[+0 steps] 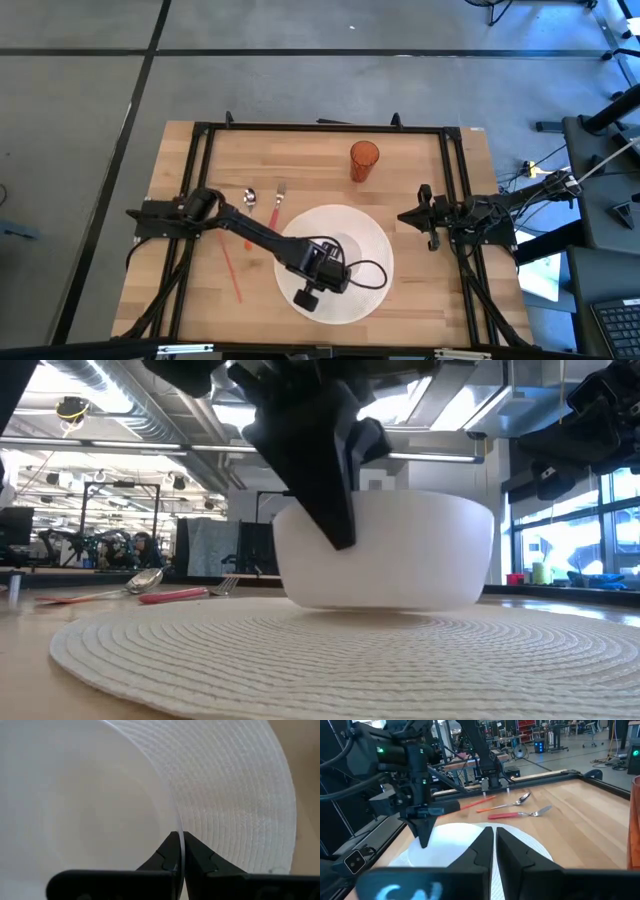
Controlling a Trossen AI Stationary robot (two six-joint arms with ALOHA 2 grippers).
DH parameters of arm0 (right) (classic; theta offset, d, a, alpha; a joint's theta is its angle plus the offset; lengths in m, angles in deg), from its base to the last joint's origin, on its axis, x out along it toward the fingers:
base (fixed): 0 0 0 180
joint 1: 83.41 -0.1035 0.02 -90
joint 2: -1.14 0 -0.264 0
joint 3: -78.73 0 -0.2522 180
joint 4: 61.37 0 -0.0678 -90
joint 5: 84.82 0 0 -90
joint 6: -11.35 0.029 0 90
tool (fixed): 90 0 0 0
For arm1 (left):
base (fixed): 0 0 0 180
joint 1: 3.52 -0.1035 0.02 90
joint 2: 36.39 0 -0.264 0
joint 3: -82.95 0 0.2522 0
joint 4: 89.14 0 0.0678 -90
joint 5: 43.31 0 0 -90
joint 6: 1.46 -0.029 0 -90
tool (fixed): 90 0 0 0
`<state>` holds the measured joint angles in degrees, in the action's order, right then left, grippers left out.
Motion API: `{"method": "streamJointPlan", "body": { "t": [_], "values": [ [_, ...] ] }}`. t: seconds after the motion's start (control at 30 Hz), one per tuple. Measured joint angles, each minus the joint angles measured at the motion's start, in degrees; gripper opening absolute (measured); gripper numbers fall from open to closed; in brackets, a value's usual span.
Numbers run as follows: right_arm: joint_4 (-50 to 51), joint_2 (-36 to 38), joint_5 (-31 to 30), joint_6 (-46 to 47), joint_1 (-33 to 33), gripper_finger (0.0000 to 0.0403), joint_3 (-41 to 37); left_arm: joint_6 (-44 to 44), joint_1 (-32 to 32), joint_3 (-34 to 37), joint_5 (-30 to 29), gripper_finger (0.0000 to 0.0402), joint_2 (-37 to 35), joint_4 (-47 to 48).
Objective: Pick & Place Utensil
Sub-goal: Put the white bowl in the center of the white mat
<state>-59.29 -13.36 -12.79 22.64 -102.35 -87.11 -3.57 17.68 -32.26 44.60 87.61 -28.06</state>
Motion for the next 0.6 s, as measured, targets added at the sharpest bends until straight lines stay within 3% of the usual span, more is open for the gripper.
{"method": "streamJointPlan", "body": {
  "t": [0.6],
  "values": [
    [0.0, 0.0, 0.0, 0.3, 0.0, 0.0022, 0.0, 1.1, -0.8, 0.0, 3.6, 0.0019, 0.0, -0.4]
  ]
}}
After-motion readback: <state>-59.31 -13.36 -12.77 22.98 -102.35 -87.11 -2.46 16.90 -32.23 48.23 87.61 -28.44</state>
